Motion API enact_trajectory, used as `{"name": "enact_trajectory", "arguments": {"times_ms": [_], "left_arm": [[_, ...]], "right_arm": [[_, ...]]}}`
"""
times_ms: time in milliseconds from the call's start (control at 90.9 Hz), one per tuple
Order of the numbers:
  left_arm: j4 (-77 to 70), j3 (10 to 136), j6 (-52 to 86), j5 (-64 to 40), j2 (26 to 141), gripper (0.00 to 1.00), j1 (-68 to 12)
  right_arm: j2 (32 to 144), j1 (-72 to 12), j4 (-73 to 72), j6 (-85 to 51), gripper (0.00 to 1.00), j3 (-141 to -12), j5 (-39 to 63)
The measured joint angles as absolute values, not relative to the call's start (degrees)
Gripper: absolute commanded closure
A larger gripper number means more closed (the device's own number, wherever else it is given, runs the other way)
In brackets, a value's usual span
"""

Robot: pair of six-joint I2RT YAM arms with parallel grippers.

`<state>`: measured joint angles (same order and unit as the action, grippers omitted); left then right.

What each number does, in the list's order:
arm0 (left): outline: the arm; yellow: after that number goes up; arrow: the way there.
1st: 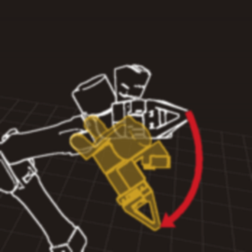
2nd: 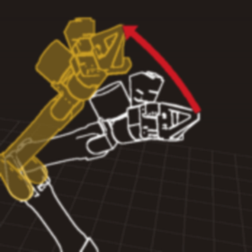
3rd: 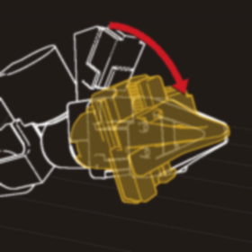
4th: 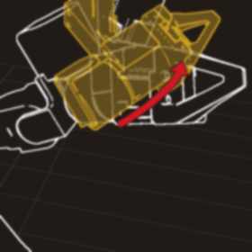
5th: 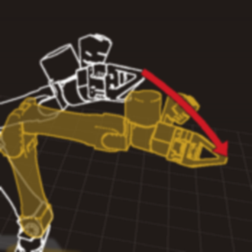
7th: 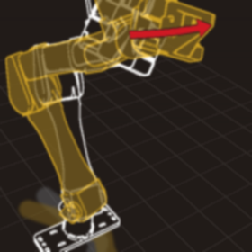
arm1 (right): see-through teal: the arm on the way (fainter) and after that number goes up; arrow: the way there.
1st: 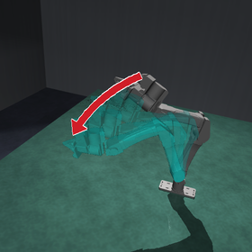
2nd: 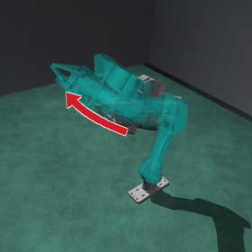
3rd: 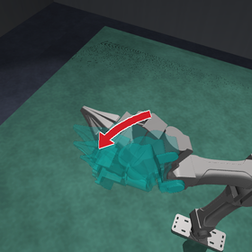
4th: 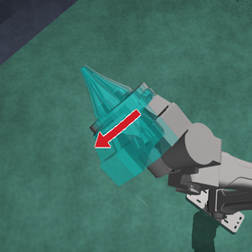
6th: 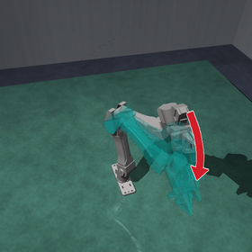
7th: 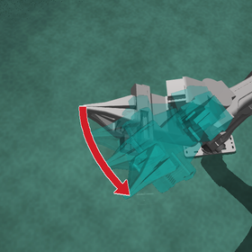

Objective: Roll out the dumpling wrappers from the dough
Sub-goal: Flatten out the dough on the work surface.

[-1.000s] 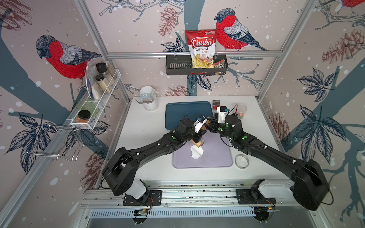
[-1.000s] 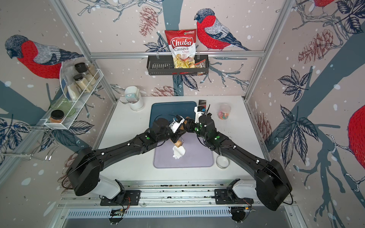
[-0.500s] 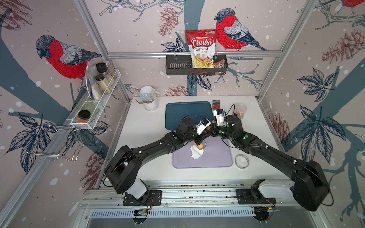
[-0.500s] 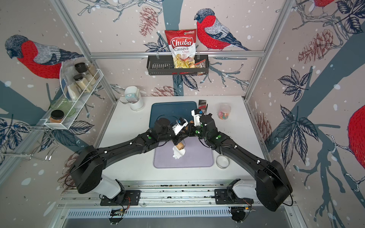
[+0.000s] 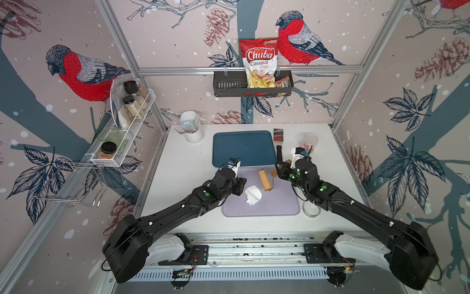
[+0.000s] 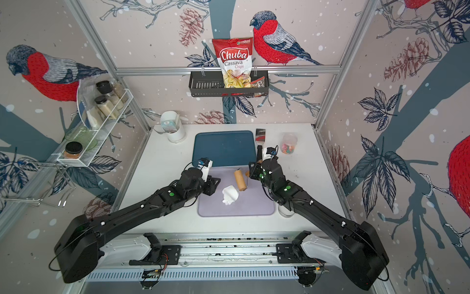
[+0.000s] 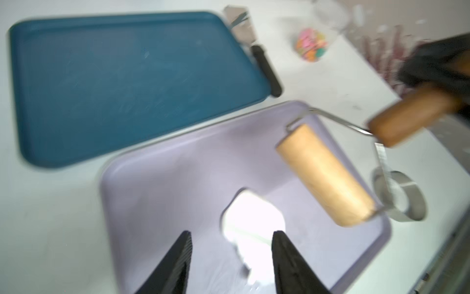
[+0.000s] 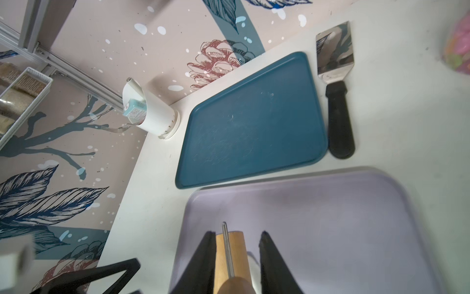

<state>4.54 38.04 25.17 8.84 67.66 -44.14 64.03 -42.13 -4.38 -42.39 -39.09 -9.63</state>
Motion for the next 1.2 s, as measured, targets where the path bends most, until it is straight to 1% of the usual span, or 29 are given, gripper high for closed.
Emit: {"name": "enact_trajectory", "arguments": {"times_ms": [77, 198, 319, 418, 473, 539, 616, 704, 737, 847, 891, 980, 1123, 1200], "left_arm": [[10.17, 35.64, 30.81, 12.43, 66.13, 0.47, -43.97], [15.27, 32.49, 36.99, 13.85, 66.41, 0.51, -43.48], [15.97, 30.02, 40.01, 13.21, 68.36, 0.55, -43.33], [15.62, 28.80, 40.82, 11.92, 70.00, 0.58, -43.31], [15.29, 28.45, 41.63, 11.33, 70.83, 0.61, -43.31], [14.70, 28.08, 41.74, 10.44, 71.75, 0.63, -43.31], [13.30, 27.64, 42.02, 10.09, 72.64, 0.68, -43.31], [10.48, 27.29, 42.22, 10.17, 73.73, 0.73, -43.29], [9.41, 27.11, 42.52, 10.22, 74.08, 0.78, -43.29], [8.03, 26.24, 43.75, 11.53, 74.24, 0.86, -43.27], [7.64, 25.91, 44.66, 12.03, 74.13, 0.90, -43.27], [6.76, 25.63, 45.15, 13.04, 74.17, 1.00, -43.27], [4.43, 25.41, 45.60, 12.58, 74.56, 1.00, -43.27], [3.84, 25.06, 45.76, 12.40, 74.48, 1.00, -43.27]], "right_arm": [[63.88, -47.59, -4.34, -45.89, 1.00, -38.09, -15.59], [67.61, -52.53, -1.85, -51.81, 1.00, -40.38, -24.71], [72.10, -55.53, -0.36, -56.18, 1.00, -43.86, -31.20], [75.57, -56.49, 1.78, -58.63, 1.00, -44.93, -33.89], [77.34, -56.60, 2.85, -59.20, 1.00, -45.23, -35.14], [79.35, -56.71, 4.23, -60.29, 1.00, -45.60, -35.92], [81.10, -56.82, 5.80, -62.39, 1.00, -46.09, -36.95], [83.11, -57.34, 4.05, -63.51, 1.00, -46.13, -37.76], [84.25, -57.82, 3.03, -64.12, 1.00, -46.28, -38.30], [88.66, -58.54, -1.43, -66.52, 1.00, -47.24, -38.11], [89.21, -57.91, -2.17, -67.31, 1.00, -47.18, -37.45], [88.95, -56.80, -2.33, -67.61, 1.00, -46.89, -36.95], [86.28, -53.12, -0.21, -66.61, 1.00, -45.65, -35.05], [85.30, -52.90, 0.71, -64.82, 1.00, -45.52, -34.74]]}}
